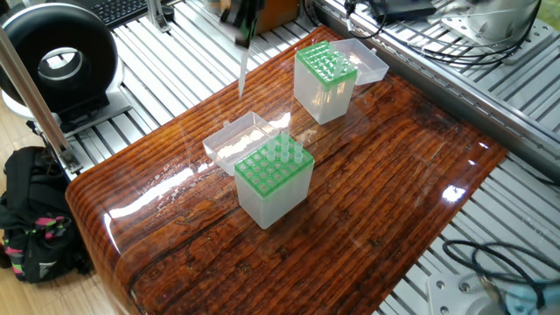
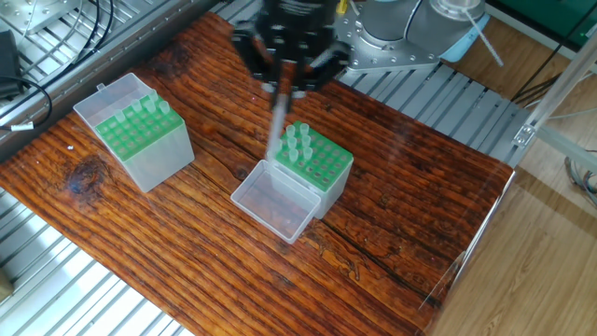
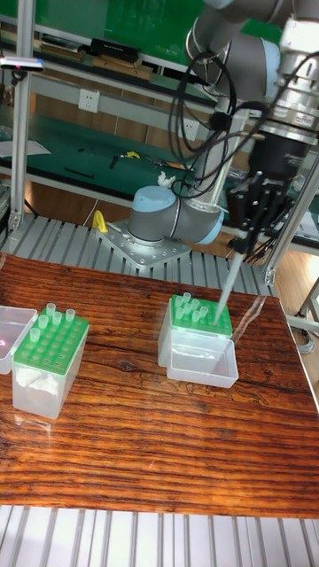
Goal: Transfer all large pipette tips from one holder to another
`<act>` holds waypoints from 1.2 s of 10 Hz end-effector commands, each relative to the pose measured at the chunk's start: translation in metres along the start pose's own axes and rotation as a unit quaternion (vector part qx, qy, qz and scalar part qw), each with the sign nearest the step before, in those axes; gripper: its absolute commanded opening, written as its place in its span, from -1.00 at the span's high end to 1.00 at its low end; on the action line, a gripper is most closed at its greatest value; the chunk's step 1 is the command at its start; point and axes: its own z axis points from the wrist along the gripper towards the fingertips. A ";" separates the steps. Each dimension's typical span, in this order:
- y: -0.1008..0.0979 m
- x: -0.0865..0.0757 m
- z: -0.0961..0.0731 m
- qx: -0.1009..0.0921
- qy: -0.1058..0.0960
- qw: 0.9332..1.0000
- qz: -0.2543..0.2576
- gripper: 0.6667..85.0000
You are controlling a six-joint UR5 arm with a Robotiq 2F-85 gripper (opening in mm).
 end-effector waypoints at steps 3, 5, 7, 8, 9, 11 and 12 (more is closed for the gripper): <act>-0.074 -0.005 0.033 -0.011 0.012 0.998 -0.054 0.94; -0.066 0.007 0.032 -0.028 0.035 0.997 -0.058 0.82; -0.069 0.004 0.033 -0.021 0.030 0.999 -0.013 0.83; -0.069 0.004 0.033 -0.020 0.029 0.999 -0.009 0.83; -0.069 0.005 0.033 -0.020 0.031 0.999 -0.001 0.84; -0.080 0.006 0.033 -0.005 0.034 0.999 0.013 0.91; -0.091 -0.002 0.032 -0.021 0.031 0.999 0.000 0.91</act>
